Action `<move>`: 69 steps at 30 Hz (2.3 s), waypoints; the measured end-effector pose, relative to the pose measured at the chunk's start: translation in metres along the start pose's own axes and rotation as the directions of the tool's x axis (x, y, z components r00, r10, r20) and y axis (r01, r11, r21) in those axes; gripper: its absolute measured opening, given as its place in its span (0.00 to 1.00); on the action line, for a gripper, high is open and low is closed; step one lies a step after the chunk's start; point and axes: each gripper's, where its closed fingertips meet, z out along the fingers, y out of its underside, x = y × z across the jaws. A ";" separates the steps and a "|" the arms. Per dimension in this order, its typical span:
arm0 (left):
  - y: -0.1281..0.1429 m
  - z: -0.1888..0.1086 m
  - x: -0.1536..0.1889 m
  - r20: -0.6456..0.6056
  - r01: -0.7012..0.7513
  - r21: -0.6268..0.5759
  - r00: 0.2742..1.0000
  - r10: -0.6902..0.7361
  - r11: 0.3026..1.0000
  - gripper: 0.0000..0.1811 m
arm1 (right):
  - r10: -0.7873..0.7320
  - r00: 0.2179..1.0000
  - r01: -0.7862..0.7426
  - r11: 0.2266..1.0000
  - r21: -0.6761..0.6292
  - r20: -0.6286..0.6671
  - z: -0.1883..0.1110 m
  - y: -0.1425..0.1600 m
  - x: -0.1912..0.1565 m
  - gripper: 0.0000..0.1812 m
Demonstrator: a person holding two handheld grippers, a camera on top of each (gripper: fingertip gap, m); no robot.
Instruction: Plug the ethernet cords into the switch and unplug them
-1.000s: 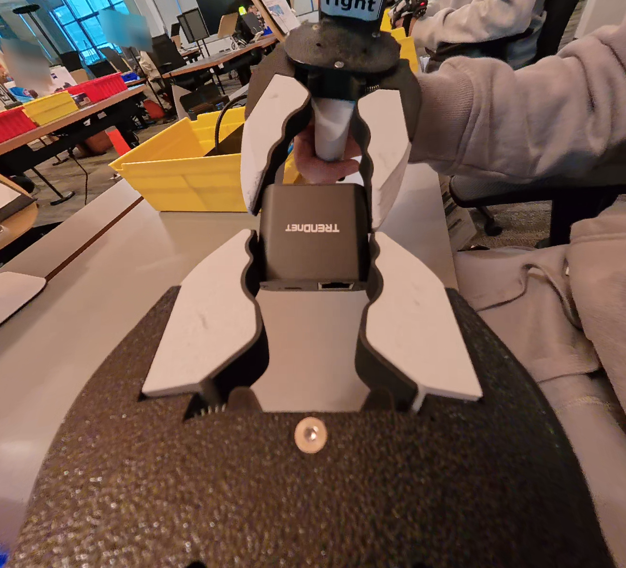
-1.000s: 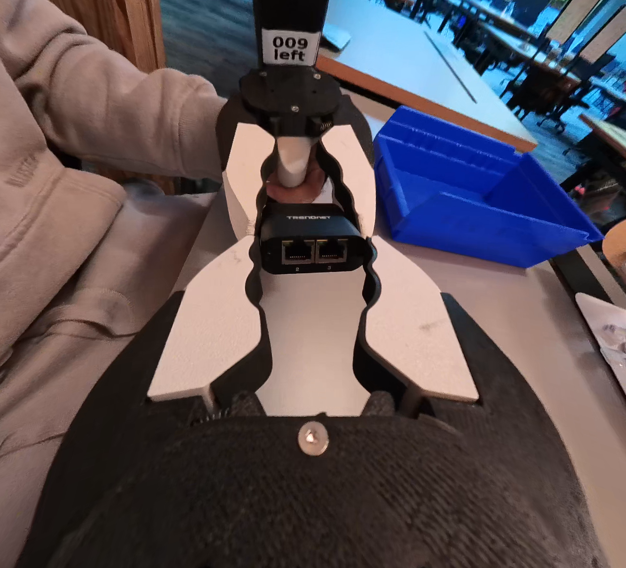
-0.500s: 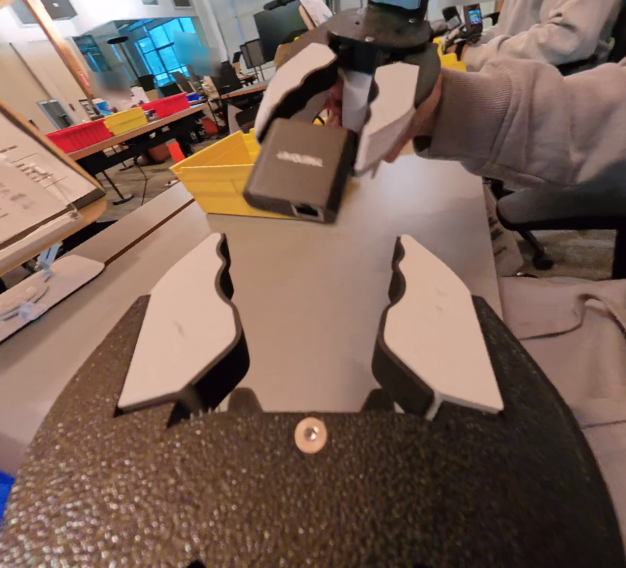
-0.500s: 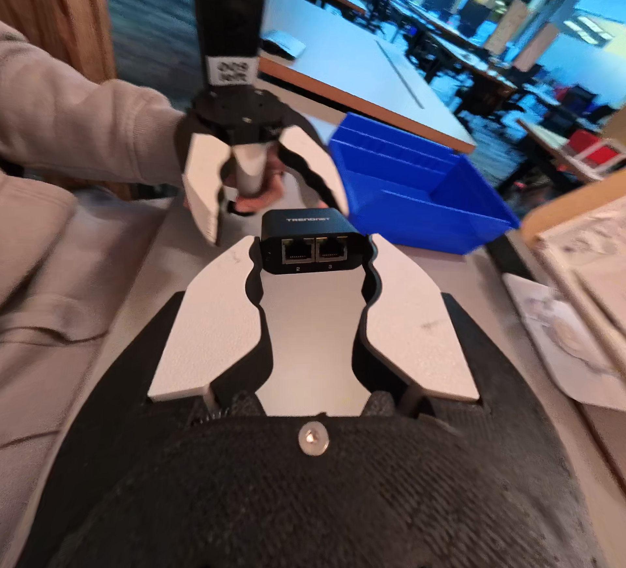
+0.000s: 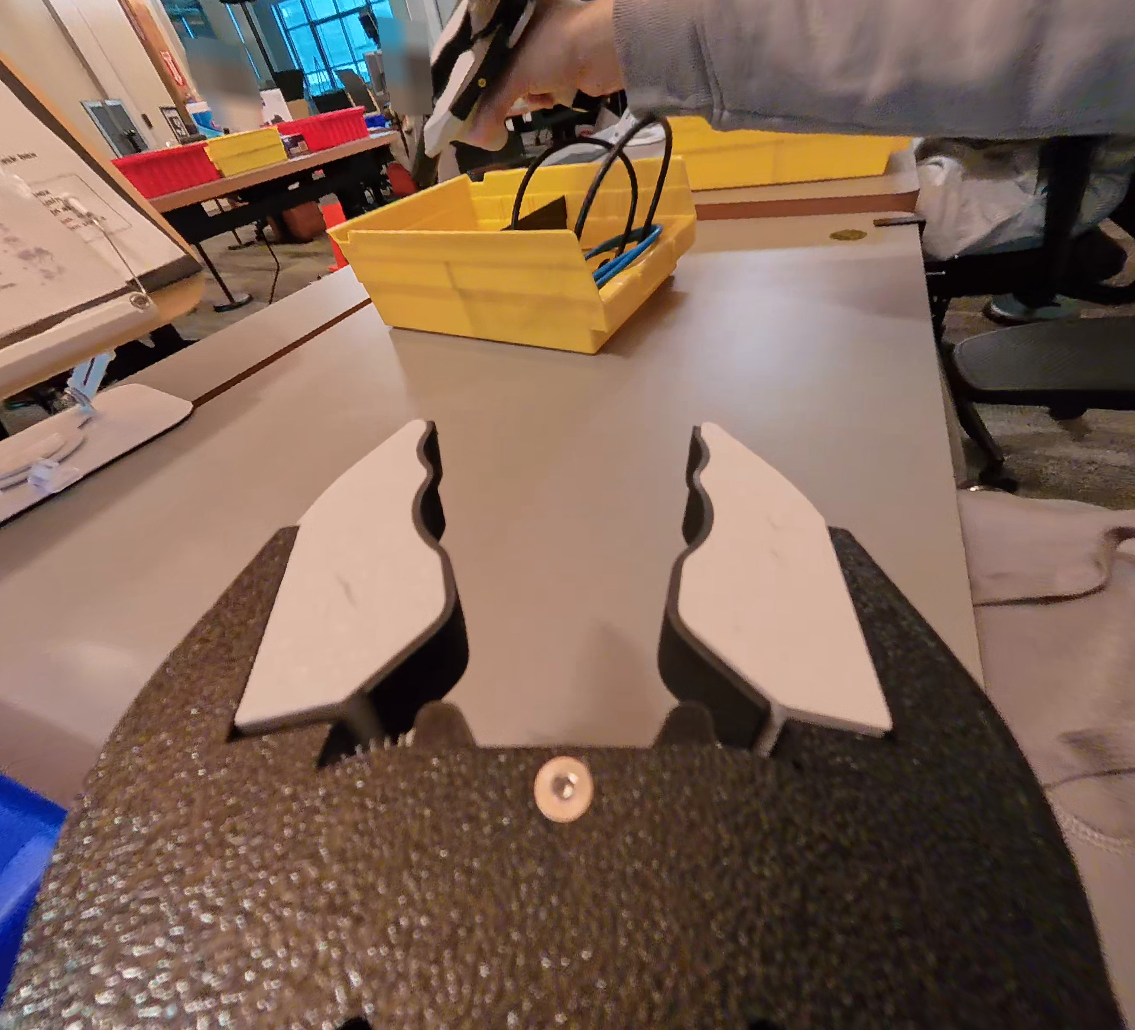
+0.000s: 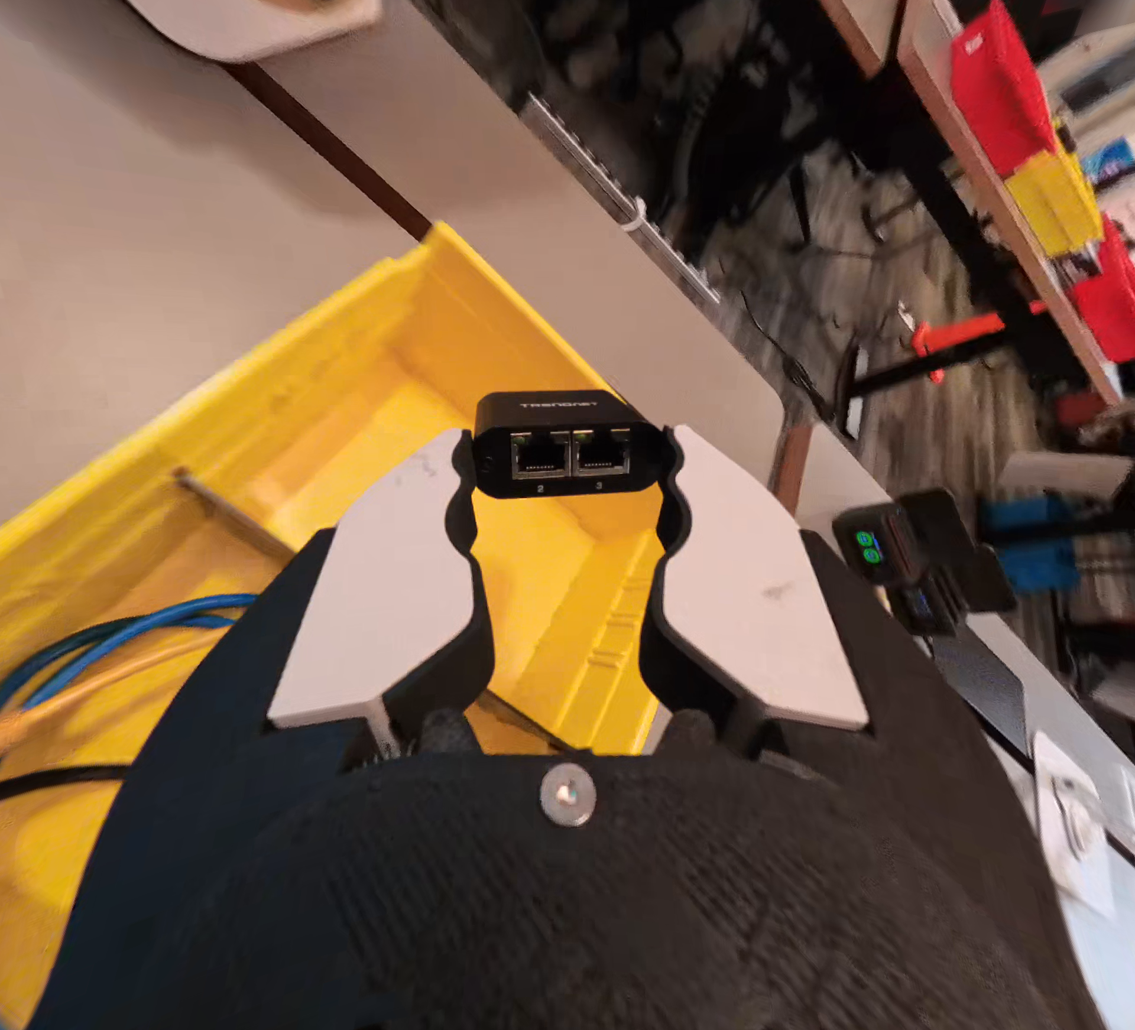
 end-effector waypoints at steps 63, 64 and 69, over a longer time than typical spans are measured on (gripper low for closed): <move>0.073 -0.148 -0.040 0.373 0.442 -0.651 0.894 -0.248 0.617 0.01 | 0.146 0.933 -0.283 0.863 0.418 0.330 -0.188 -0.030 -0.189 0.47; 0.076 -0.174 -0.037 0.393 0.465 -0.644 0.882 -0.259 0.607 0.01 | 0.143 0.911 -0.311 0.852 0.420 0.386 -0.183 -0.045 -0.211 0.48; 0.087 -0.284 -0.029 0.512 0.555 -0.607 0.820 -0.255 0.568 0.01 | 0.108 0.791 -0.379 0.859 0.344 0.603 -0.148 -0.117 -0.327 0.58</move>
